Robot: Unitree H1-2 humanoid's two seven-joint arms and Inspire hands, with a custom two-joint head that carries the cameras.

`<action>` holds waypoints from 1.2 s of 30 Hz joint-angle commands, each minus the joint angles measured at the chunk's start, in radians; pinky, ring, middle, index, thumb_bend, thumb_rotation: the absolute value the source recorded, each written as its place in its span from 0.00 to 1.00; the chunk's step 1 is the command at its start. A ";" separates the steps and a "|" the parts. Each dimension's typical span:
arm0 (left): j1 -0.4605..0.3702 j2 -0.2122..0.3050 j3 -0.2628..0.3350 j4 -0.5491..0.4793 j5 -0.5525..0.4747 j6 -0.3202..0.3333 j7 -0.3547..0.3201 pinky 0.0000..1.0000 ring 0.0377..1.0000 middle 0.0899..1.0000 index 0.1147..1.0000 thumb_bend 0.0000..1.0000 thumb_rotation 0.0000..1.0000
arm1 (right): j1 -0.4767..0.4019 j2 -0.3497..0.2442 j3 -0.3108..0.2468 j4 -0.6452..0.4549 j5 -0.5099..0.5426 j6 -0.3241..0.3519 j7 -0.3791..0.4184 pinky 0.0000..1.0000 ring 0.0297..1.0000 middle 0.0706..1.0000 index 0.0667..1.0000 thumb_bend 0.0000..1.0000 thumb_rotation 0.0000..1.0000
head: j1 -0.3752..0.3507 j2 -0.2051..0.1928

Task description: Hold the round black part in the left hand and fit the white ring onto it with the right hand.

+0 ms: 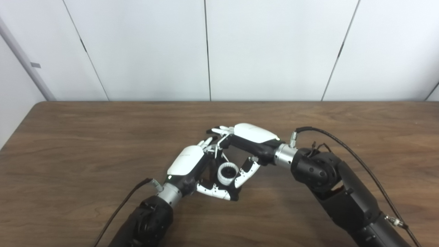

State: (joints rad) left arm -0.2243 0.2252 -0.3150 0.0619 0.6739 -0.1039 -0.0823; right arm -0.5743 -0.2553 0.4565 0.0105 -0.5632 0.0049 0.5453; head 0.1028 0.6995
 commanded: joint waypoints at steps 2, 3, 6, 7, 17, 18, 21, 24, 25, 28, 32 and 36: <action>-0.026 0.003 -0.002 -0.016 0.006 -0.014 0.014 1.00 1.00 0.86 0.41 0.52 0.05 | -0.033 0.006 -0.007 -0.032 0.000 0.005 -0.006 0.99 1.00 1.00 0.51 0.75 0.20 | 0.000 0.001; -0.026 0.003 -0.002 -0.013 0.007 -0.015 0.016 1.00 1.00 0.86 0.41 0.52 0.05 | -0.033 0.007 -0.008 -0.033 0.002 0.010 -0.004 0.98 1.00 1.00 0.54 0.87 0.24 | 0.000 -0.002; -0.026 0.004 -0.001 -0.011 0.007 -0.016 0.018 1.00 1.00 0.86 0.41 0.52 0.05 | -0.035 0.005 -0.007 -0.041 -0.001 0.025 0.002 0.98 1.00 1.00 0.61 0.99 0.30 | 0.000 -0.002; -0.026 0.004 -0.001 -0.012 0.007 -0.015 0.017 1.00 1.00 0.86 0.41 0.52 0.05 | -0.035 0.004 -0.006 -0.043 -0.003 0.028 0.002 0.98 1.00 1.00 0.62 1.00 0.30 | 0.000 -0.002; -0.025 0.007 0.002 -0.020 0.006 -0.001 0.008 1.00 1.00 0.86 0.41 0.52 0.05 | -0.035 -0.009 -0.012 -0.052 -0.003 0.038 0.008 0.98 1.00 1.00 0.63 1.00 0.31 | -0.001 -0.002; -0.025 0.007 0.001 -0.021 0.008 0.002 0.006 1.00 1.00 0.86 0.41 0.52 0.05 | -0.033 -0.010 -0.012 -0.053 -0.004 0.038 0.008 0.98 1.00 1.00 0.63 1.00 0.31 | -0.001 -0.002; -0.026 0.006 0.000 -0.024 0.011 0.010 0.002 1.00 1.00 0.87 0.41 0.52 0.05 | -0.029 -0.013 -0.010 -0.059 -0.004 0.042 0.012 0.98 1.00 1.00 0.63 1.00 0.31 | 0.001 -0.003; -0.026 0.005 -0.001 -0.024 0.011 0.016 0.002 1.00 1.00 0.87 0.41 0.52 0.05 | -0.026 -0.017 -0.012 -0.066 0.002 0.045 0.018 0.98 1.00 1.00 0.63 1.00 0.31 | 0.001 -0.003; -0.025 0.005 -0.001 -0.025 0.013 0.019 0.001 1.00 1.00 0.87 0.41 0.52 0.05 | -0.025 -0.019 -0.016 -0.069 0.007 0.045 0.019 0.98 1.00 1.00 0.63 1.00 0.31 | 0.001 -0.003; -0.027 0.006 -0.002 -0.019 0.012 0.020 0.001 1.00 1.00 0.87 0.41 0.52 0.05 | -0.030 -0.026 -0.031 -0.063 0.017 0.027 0.005 0.99 1.00 1.00 0.64 1.00 0.35 | 0.002 -0.010; -0.029 0.006 0.000 -0.006 0.010 0.017 0.007 1.00 1.00 0.87 0.41 0.52 0.05 | -0.042 -0.038 -0.058 -0.075 0.024 0.036 0.008 0.99 1.00 1.00 0.65 1.00 0.38 | 0.000 -0.016; -0.033 0.008 0.001 0.015 0.008 0.001 0.020 1.00 1.00 0.87 0.41 0.52 0.05 | -0.049 -0.050 -0.089 -0.100 0.040 0.057 0.015 1.00 1.00 1.00 0.66 1.00 0.36 | 0.000 -0.020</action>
State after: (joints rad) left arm -0.2308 0.2252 -0.3155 0.0684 0.6743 -0.0930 -0.0771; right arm -0.5688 -0.3006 0.3904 -0.0473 -0.5420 0.0594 0.5683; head 0.1028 0.6796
